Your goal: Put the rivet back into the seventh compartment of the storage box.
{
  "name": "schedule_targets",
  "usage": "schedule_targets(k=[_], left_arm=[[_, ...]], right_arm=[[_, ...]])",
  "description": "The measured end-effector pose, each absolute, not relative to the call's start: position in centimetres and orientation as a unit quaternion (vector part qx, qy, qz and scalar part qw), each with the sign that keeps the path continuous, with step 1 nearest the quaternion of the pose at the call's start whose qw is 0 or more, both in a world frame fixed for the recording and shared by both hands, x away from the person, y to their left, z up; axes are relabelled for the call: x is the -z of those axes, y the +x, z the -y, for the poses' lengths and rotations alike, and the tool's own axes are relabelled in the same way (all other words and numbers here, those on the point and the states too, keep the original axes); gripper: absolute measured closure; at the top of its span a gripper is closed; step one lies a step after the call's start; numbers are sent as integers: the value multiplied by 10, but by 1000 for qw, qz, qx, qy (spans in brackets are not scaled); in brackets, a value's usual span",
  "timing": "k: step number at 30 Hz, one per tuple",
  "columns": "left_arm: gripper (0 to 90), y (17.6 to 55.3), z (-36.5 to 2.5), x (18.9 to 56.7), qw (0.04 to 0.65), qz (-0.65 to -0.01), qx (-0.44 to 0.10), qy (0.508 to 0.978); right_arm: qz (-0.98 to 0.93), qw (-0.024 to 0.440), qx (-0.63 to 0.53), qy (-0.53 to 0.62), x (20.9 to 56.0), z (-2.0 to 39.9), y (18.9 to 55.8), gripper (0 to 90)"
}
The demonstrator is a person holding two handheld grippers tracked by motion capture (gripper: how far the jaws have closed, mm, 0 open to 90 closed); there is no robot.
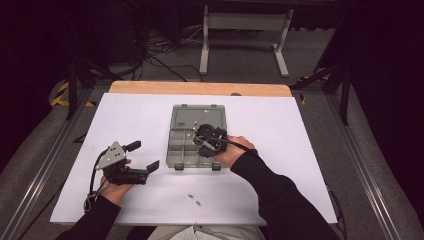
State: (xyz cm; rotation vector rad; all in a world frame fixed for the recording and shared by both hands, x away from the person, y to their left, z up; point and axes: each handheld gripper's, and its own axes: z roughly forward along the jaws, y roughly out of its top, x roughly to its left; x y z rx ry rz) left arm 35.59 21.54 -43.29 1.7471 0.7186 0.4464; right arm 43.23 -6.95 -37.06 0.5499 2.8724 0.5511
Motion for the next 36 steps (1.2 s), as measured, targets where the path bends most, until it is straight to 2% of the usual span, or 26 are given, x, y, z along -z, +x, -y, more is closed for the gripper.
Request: schedule_targets(k=[36], left_arm=[[30,356,-216,433,565,-306,-188,742]], right_arm=[[-969,65,-139,194,400,68,437,830]])
